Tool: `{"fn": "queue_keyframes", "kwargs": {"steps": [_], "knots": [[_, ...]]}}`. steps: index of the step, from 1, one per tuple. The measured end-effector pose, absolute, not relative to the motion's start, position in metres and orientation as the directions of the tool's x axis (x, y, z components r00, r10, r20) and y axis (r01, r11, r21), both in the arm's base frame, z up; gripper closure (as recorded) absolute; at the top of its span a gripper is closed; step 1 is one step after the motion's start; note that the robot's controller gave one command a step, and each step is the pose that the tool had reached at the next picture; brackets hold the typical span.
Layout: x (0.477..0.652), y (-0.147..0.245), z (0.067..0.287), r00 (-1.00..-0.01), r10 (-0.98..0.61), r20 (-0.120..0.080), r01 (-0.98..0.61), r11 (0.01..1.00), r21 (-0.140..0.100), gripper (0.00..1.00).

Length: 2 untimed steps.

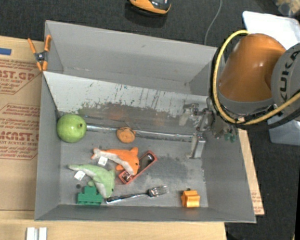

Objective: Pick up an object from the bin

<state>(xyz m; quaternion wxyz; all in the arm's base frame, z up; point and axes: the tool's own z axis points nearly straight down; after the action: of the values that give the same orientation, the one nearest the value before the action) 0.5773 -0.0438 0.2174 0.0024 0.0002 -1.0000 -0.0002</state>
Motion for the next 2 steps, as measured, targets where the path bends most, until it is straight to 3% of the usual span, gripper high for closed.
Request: {"fn": "queue_keyframes", "kwargs": {"steps": [1,2], "knots": [[0.579,-0.044,0.222,-1.000,-0.001,-0.003,-0.001,1.000,-0.001,0.00],[0.580,-0.022,0.174,-0.984,-0.177,-0.005,-0.177,0.984,-0.001,0.00]]}}
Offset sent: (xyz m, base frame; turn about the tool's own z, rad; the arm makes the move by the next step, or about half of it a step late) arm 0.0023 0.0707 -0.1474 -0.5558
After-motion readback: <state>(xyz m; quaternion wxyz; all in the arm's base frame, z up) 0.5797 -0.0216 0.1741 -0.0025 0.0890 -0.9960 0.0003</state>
